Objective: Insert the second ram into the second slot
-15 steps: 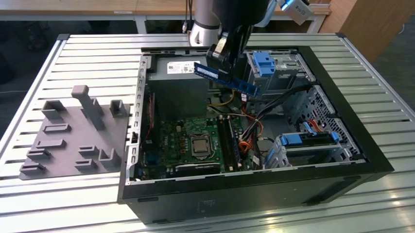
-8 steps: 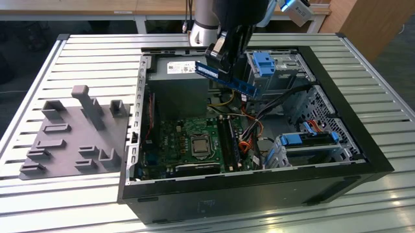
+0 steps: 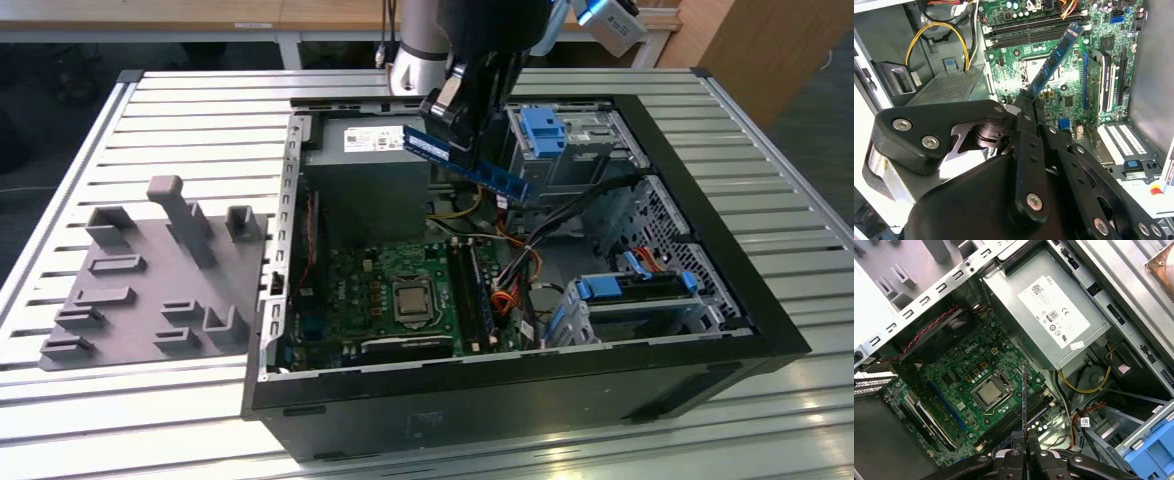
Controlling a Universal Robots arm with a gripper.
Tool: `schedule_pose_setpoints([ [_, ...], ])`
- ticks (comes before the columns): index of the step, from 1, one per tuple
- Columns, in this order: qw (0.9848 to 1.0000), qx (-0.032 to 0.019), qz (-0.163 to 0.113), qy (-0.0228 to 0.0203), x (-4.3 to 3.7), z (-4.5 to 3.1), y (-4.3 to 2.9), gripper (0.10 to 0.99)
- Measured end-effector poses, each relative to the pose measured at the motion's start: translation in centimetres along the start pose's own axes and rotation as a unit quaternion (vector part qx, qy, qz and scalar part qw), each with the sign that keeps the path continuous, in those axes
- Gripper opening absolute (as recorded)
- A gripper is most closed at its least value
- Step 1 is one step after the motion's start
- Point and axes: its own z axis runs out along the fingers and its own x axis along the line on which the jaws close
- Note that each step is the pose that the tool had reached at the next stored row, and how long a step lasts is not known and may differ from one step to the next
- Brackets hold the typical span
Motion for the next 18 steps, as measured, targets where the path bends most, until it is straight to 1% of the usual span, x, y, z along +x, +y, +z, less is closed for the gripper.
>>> schedule_pose_setpoints([
  [8,0.9997,0.0004,0.024,-0.0009,0.0,0.0,0.0,0.137],
  [18,0.9988,0.0008,0.05,-0.0019,0.0,0.0,0.0,0.137],
])
